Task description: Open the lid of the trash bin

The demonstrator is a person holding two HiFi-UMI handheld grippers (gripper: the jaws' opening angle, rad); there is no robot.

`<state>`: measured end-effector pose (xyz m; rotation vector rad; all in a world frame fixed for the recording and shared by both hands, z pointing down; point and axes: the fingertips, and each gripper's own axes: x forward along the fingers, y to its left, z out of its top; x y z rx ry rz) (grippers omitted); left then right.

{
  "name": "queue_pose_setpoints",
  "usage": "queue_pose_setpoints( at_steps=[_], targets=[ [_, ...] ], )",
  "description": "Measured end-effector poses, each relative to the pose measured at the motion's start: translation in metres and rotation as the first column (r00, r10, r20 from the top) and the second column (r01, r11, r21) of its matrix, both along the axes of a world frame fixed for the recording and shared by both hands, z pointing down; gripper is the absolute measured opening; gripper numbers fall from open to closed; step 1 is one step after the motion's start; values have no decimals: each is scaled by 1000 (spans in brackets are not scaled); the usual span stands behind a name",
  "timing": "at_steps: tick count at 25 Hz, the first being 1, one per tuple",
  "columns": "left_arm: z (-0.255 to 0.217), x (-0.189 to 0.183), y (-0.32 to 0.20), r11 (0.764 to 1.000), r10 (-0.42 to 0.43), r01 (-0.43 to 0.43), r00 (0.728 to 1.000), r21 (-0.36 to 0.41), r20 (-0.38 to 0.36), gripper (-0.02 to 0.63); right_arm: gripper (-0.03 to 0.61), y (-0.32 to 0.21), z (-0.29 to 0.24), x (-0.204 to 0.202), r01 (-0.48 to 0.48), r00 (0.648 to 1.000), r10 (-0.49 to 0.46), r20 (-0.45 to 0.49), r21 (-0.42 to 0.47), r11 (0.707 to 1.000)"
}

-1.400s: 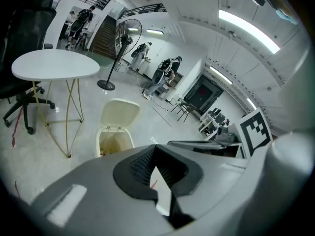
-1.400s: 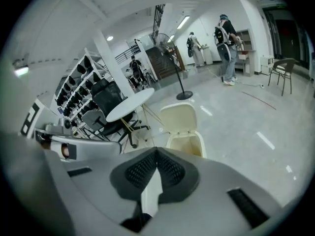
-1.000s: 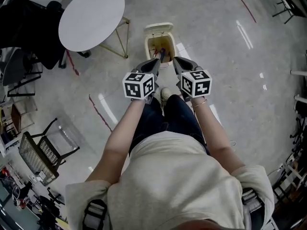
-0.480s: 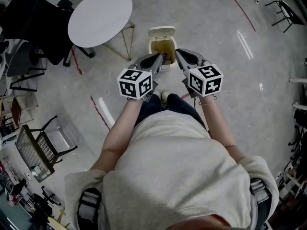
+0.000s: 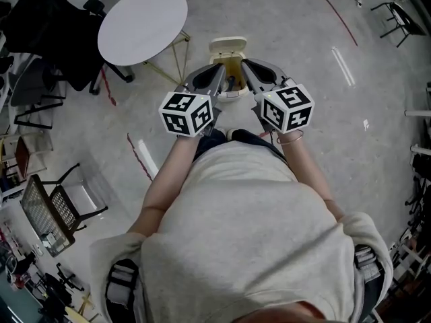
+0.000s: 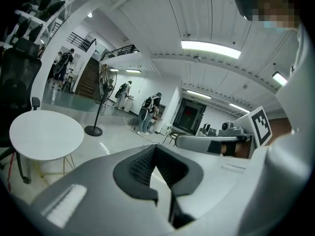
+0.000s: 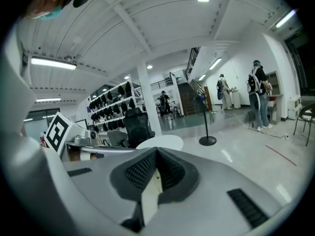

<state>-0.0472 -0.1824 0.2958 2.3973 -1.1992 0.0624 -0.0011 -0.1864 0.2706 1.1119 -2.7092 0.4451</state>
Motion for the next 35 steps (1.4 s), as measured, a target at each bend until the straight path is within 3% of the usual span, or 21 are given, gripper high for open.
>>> queue_pose_setpoints(
  at_steps=[24, 35],
  targets=[
    [17, -4, -2, 1000, -8, 9, 999, -26, 43, 9, 6, 6, 13, 4, -13, 999, 12, -36, -21, 1000],
    [25, 5, 2, 998, 36, -33, 997, -51, 61, 9, 6, 9, 22, 2, -10, 998, 7, -56, -39, 999]
  ],
)
